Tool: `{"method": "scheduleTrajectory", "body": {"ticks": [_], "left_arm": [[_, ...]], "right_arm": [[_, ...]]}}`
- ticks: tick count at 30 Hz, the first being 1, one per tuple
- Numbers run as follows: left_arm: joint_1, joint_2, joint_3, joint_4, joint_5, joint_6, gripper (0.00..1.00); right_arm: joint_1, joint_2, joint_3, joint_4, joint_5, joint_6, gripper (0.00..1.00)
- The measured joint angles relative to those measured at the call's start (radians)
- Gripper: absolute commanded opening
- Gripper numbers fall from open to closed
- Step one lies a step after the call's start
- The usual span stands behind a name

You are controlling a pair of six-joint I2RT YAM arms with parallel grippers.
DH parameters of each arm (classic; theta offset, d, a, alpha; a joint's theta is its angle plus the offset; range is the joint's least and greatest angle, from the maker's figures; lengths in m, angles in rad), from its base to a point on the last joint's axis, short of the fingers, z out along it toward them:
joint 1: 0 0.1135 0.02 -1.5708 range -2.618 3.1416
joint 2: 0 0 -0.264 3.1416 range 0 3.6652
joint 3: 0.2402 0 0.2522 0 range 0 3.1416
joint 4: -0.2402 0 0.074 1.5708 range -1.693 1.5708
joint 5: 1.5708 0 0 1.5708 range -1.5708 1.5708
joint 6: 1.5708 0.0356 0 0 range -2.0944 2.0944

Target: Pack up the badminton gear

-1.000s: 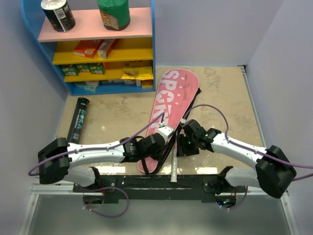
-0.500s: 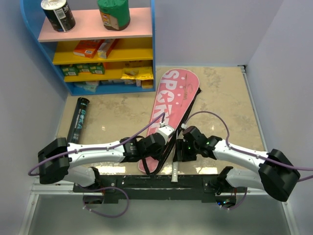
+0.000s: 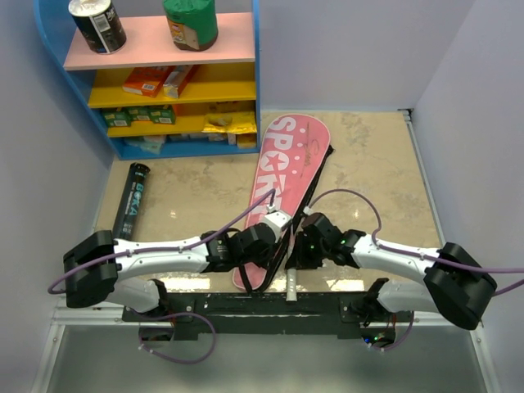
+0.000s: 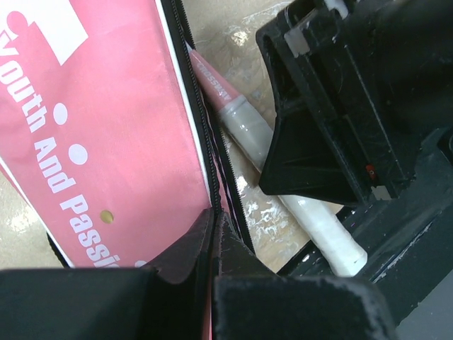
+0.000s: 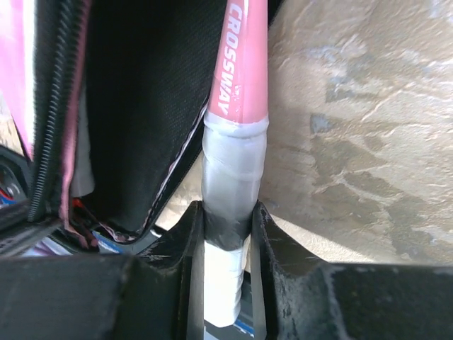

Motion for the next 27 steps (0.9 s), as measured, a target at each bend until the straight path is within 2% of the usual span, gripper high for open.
{"method": "scheduleTrajectory", "body": {"ticks": [14, 20, 27], "left_arm": [[0.005, -0.032, -0.058, 0.058, 0.069, -0.029, 0.0], [0.016, -0.04, -0.066, 0.08, 0.079, -0.045, 0.0], [0.023, -0.044, -0.08, 0.112, 0.086, -0.058, 0.0]], "right_arm": [[0.012, 0.12, 0.06, 0.14, 0.046, 0.129, 0.0], [0.016, 0.119, 0.037, 0.226, 0.055, 0.198, 0.0], [0.018, 0.111, 0.032, 0.246, 0.073, 0.239, 0.0]]}}
